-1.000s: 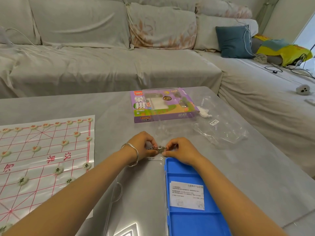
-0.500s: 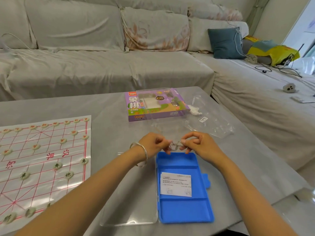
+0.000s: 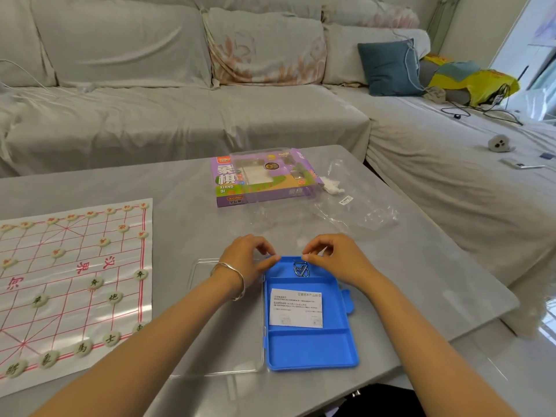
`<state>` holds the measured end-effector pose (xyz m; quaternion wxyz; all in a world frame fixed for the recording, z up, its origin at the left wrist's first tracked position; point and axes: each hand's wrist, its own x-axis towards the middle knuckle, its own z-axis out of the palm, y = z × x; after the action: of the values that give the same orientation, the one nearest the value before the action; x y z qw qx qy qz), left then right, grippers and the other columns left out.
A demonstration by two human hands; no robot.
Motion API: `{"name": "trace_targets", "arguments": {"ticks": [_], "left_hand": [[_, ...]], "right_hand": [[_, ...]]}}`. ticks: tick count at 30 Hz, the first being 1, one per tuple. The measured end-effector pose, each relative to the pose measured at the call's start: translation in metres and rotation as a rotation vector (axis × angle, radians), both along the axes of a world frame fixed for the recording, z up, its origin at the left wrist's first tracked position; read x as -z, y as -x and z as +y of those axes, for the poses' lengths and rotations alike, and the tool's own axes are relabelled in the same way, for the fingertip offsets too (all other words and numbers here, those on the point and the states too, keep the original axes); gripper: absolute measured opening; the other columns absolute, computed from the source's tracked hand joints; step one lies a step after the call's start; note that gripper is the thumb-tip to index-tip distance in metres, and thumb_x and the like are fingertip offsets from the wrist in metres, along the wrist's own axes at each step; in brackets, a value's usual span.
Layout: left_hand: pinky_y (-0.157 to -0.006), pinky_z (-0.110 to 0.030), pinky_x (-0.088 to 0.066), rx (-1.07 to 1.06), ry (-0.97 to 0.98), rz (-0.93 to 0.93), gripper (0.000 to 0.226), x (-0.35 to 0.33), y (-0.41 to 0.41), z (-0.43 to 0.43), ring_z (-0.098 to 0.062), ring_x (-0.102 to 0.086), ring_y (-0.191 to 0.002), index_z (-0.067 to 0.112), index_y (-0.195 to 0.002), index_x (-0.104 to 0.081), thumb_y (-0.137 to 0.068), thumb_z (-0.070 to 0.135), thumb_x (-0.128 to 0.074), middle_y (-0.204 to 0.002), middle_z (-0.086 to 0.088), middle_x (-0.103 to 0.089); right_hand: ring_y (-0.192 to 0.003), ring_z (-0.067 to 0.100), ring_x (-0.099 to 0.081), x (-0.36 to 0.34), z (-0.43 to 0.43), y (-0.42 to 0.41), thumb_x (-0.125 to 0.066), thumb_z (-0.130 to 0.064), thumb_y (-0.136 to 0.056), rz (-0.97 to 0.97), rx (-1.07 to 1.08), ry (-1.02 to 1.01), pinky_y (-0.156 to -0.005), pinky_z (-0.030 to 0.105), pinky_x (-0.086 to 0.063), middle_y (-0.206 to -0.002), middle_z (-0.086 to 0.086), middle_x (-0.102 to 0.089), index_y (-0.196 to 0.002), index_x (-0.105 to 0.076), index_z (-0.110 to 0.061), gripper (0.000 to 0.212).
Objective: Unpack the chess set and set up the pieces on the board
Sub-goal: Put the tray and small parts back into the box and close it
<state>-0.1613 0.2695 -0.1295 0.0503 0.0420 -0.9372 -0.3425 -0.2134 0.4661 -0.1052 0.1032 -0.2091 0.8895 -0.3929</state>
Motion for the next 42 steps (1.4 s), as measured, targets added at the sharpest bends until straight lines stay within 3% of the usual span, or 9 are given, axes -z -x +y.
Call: {"name": "trace_targets", "arguments": {"ticks": [4,8,12,16,23,28,35,39,42], "left_hand": [[-0.085,-0.026,-0.045,-0.075,0.039,-0.066,0.026,0.002,-0.002,-0.028,-0.011,-0.05,-0.092,0.022,-0.106,-0.062,-0.083,0.034,-0.065,-0.104,0.004,-0.057],[-0.085,-0.027,-0.045,-0.12,-0.02,-0.196,0.04,0.001,0.007,-0.055,-0.013,-0.05,-0.092,0.02,-0.117,-0.059,-0.081,0.035,-0.067,-0.111,-0.002,-0.058],[-0.068,-0.017,-0.042,-0.039,-0.115,-0.274,0.036,-0.004,0.021,-0.067,-0.011,-0.053,-0.078,0.02,-0.107,-0.065,-0.074,0.032,-0.074,-0.089,0.002,-0.059],[-0.058,-0.015,-0.038,0.079,-0.081,-0.278,0.026,-0.004,0.034,-0.071,-0.01,-0.049,-0.068,0.023,-0.094,-0.07,-0.071,0.031,-0.077,-0.075,0.006,-0.057],[-0.066,-0.015,-0.043,0.233,0.022,-0.22,0.019,0.0,0.032,-0.089,-0.011,-0.048,-0.076,0.029,-0.088,-0.066,-0.072,0.033,-0.075,-0.082,0.007,-0.054],[-0.061,-0.009,-0.041,0.191,0.058,-0.231,0.018,-0.007,0.028,-0.086,-0.008,-0.049,-0.07,0.016,-0.086,-0.071,-0.074,0.029,-0.076,-0.08,0.008,-0.055],[-0.078,-0.027,-0.05,0.198,0.108,-0.232,0.016,-0.006,0.024,-0.079,-0.016,-0.053,-0.079,0.012,-0.088,-0.07,-0.08,0.027,-0.07,-0.093,-0.008,-0.064],[-0.064,-0.011,-0.044,0.051,-0.092,-0.089,0.012,-0.01,0.02,-0.075,-0.01,-0.053,-0.07,0.011,-0.086,-0.066,-0.082,0.022,-0.066,-0.079,0.001,-0.061],[-0.06,-0.008,-0.045,0.032,-0.248,0.029,0.011,-0.025,0.017,-0.057,-0.002,-0.055,-0.061,0.011,-0.084,-0.067,-0.08,0.021,-0.068,-0.07,0.007,-0.061]], "right_hand": [[-0.066,0.009,-0.05,0.004,-0.017,0.001,-0.07,-0.023,-0.081,0.008,0.018,0.072,-0.062,0.016,-0.044,-0.08,-0.014,-0.066,-0.078,-0.068,-0.031,0.009],[-0.087,0.004,-0.056,0.012,-0.053,0.007,-0.068,-0.029,-0.083,-0.026,-0.048,0.065,-0.071,0.012,-0.042,-0.094,-0.015,-0.063,-0.098,-0.068,-0.027,0.015],[-0.084,0.007,-0.056,0.021,-0.088,0.024,-0.071,-0.023,-0.082,-0.114,-0.037,0.036,-0.077,0.017,-0.042,-0.098,-0.003,-0.065,-0.11,-0.067,-0.016,0.03],[-0.079,0.007,-0.057,0.022,-0.1,0.036,-0.075,-0.018,-0.077,-0.122,-0.067,-0.049,-0.073,0.018,-0.042,-0.091,0.001,-0.068,-0.096,-0.073,-0.014,0.02],[-0.058,0.002,-0.054,0.016,-0.091,0.041,-0.078,-0.012,-0.074,-0.144,-0.141,-0.091,-0.059,0.011,-0.042,-0.071,-0.005,-0.063,-0.087,-0.072,-0.01,0.015],[-0.057,0.002,-0.053,0.018,-0.082,0.036,-0.079,-0.013,-0.073,-0.123,-0.125,-0.077,-0.058,0.01,-0.043,-0.068,-0.002,-0.064,-0.084,-0.072,-0.012,0.013],[-0.066,0.006,-0.06,0.015,-0.06,0.031,-0.076,-0.016,-0.076,-0.099,0.021,0.116,-0.061,0.01,-0.048,-0.072,-0.006,-0.067,-0.082,-0.072,-0.017,0.007],[-0.068,0.005,-0.063,0.008,-0.039,0.023,-0.075,-0.017,-0.076,-0.132,0.037,0.169,-0.064,0.012,-0.051,-0.078,-0.003,-0.07,-0.086,-0.073,-0.016,0.011],[-0.065,-0.003,-0.064,-0.004,-0.021,0.018,-0.073,-0.015,-0.078,-0.127,0.03,0.203,-0.057,0.008,-0.046,-0.079,-0.003,-0.071,-0.092,-0.072,-0.012,0.014]]}}
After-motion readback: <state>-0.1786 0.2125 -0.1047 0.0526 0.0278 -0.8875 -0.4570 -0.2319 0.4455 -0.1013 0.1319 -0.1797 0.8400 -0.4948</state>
